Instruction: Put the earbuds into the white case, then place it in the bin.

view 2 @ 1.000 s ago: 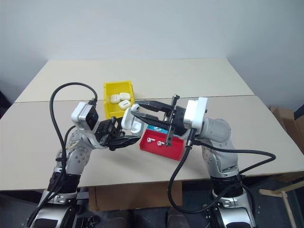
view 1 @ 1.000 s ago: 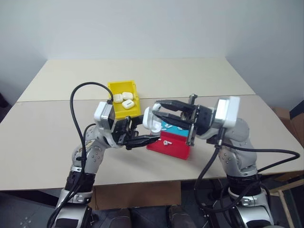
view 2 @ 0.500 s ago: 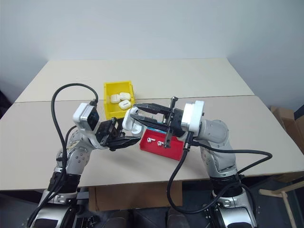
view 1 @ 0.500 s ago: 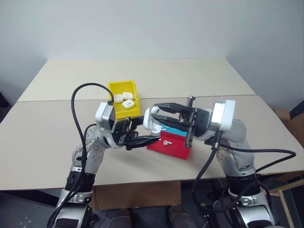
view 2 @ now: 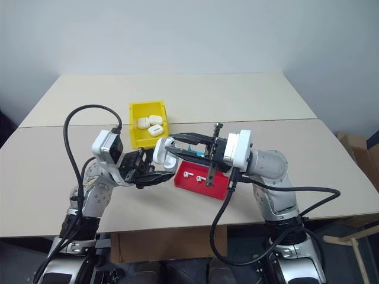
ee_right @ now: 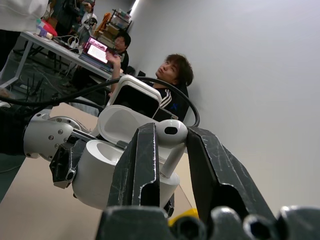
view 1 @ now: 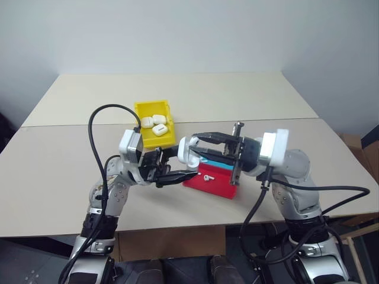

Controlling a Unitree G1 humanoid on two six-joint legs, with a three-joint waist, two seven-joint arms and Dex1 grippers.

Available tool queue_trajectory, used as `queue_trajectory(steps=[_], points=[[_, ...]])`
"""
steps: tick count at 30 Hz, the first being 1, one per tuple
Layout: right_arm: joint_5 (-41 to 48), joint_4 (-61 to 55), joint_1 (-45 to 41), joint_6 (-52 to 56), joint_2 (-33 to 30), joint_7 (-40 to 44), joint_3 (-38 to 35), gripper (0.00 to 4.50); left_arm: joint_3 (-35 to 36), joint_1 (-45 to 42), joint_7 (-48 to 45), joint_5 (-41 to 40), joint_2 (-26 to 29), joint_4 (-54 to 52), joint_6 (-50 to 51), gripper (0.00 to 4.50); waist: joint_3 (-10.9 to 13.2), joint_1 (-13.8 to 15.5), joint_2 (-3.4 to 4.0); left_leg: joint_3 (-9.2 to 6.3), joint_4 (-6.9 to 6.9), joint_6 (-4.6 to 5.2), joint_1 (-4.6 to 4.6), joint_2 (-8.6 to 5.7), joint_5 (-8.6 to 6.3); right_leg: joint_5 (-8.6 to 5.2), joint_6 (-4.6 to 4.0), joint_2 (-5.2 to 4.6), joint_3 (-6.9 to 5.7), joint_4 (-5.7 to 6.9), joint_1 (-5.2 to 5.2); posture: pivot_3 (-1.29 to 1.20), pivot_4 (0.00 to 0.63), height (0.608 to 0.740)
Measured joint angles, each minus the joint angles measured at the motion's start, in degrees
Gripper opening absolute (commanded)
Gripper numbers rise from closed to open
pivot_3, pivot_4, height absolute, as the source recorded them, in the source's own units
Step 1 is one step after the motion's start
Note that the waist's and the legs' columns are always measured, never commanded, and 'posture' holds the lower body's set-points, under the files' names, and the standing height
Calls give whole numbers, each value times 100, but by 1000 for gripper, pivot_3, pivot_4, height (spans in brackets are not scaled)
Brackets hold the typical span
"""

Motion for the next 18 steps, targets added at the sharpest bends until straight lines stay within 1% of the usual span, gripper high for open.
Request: queue_trajectory(steps=[8, 18], points=[[1, 5, 2, 0, -102, 57, 81, 667, -9, 44, -128, 163, 57, 0, -95, 2760, 0, 3, 0, 0, 0, 0, 0, 0, 0, 0, 0, 0, 0, 0, 0, 0, 150, 740], [1, 4, 20, 0, -168, 67, 83, 667, -13, 48, -167, 295, -75, 62, -247, 2760, 0, 8, 0, 0, 0, 0, 0, 0, 0, 0, 0, 0, 0, 0, 0, 0, 150, 740]])
